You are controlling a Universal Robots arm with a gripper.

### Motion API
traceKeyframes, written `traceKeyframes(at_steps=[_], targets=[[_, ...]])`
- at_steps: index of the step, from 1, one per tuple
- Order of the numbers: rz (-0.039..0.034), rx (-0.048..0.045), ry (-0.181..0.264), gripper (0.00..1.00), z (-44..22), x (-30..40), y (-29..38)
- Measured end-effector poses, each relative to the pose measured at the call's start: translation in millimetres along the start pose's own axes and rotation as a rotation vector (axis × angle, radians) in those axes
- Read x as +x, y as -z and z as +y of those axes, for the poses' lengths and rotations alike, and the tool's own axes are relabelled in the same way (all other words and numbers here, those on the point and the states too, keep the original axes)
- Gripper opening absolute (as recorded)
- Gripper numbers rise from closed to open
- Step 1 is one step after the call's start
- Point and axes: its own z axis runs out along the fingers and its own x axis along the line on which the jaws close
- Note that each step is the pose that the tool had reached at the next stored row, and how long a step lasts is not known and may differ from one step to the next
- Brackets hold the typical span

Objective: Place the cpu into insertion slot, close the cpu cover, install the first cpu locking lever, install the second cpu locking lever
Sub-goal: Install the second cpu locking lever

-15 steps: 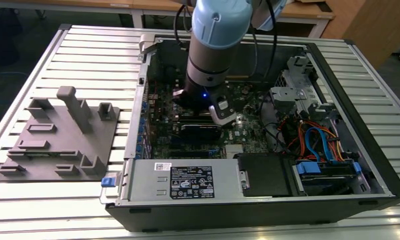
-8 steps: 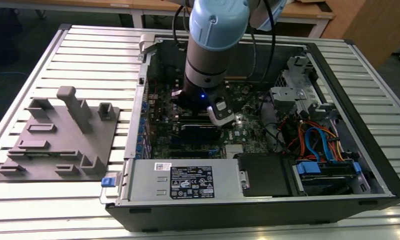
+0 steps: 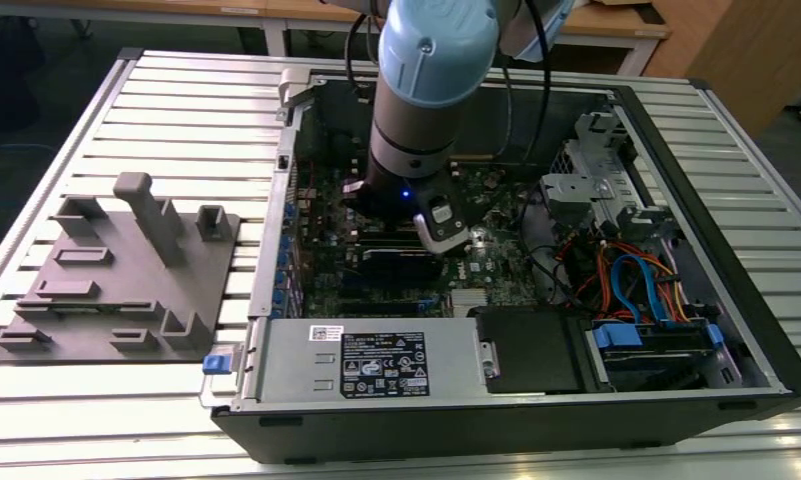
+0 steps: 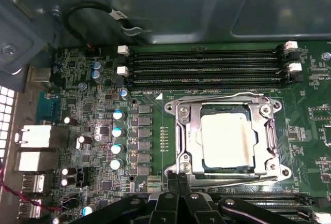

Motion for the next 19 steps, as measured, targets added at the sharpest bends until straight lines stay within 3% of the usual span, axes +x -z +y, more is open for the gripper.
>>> traceKeyframes(at_steps=[8,15,19], targets=[[-0.0001,-0.0030,0.000,0.10,-0.3,1.6,-1.3],[0.0002,-0.0058,0.000,0.10,1.0,3.5,4.1],[0.0004,-0.0136,0.000,0.10,-1.6,3.5,5.4]])
